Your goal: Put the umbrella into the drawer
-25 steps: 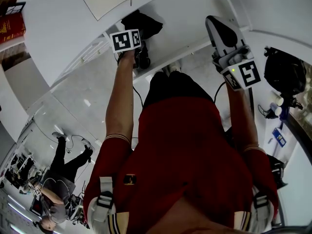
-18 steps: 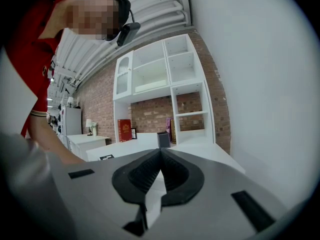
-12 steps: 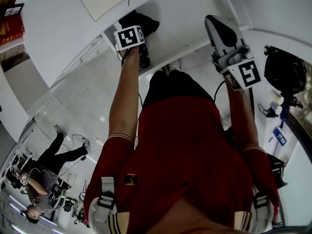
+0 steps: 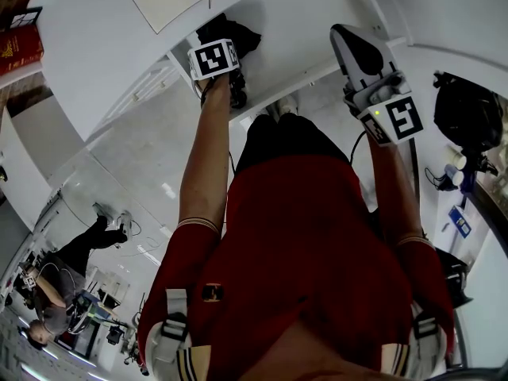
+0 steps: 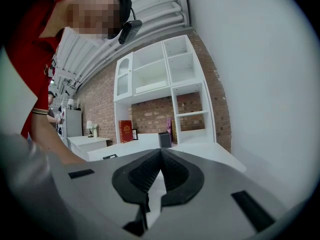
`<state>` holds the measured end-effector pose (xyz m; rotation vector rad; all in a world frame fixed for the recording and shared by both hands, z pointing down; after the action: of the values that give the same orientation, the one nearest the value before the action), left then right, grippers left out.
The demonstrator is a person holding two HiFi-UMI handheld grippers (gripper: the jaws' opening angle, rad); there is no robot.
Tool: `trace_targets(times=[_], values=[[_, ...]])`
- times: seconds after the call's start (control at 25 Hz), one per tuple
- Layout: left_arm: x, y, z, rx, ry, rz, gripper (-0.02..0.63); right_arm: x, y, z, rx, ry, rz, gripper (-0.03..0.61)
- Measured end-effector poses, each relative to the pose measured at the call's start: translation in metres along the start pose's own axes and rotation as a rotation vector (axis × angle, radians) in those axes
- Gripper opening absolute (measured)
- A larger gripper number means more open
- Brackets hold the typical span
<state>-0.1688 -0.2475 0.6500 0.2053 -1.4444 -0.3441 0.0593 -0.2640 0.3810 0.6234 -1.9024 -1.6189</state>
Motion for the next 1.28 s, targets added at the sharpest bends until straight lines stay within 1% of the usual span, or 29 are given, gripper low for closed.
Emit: trace_targets(times=[0.4,0.52,0.76,0.84,0.92,1.12,1.2,1.28], values=[[-0.041,-0.009,-0.003,0.018,0.032,-0.116,0.288,0.002,-0.001,0.017,0.009,-0.026,-0.020,-0.002],[-0.057,-0.009,-0.003,0.020,0.054,-0.154,0.288,0.005,-0.002,0.025,0.012,-0.037,-0.025,-0.002],[-0.096,-0.013,-0.006,0.041,0.111,-0.263,0.288,0.007,-0.007,0.044,-0.008,-0.058,-0.033,-0.002],[-0.113,-0.017,-0.007,0.047,0.137,-0.316,0.287,0.008,-0.009,0.051,-0.011,-0.068,-0.037,-0.002],[-0.133,-0.022,-0.012,0.057,0.176,-0.388,0.277,0.009,-0.013,0.059,-0.014,-0.080,-0.043,-0.002],[-0.200,-0.038,-0.031,0.107,0.305,-0.631,0.245,0.009,-0.027,0.083,-0.030,-0.116,-0.070,-0.002],[-0.228,-0.041,-0.038,0.135,0.336,-0.721,0.223,0.008,-0.034,0.093,-0.035,-0.130,-0.086,-0.002],[-0.252,-0.042,-0.043,0.161,0.355,-0.789,0.206,0.005,-0.041,0.101,-0.038,-0.143,-0.103,-0.002]])
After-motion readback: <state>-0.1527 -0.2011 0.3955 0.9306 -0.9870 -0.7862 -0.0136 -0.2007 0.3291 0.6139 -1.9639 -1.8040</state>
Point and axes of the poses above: the fingertips, and each gripper's own axes: x forward along the fingers, z to its left, y out of its underside, the point moved 1 cm from there along -x, backward along the fingers, and after that the axes turned 1 degree about -z, right-handed, at the moved point
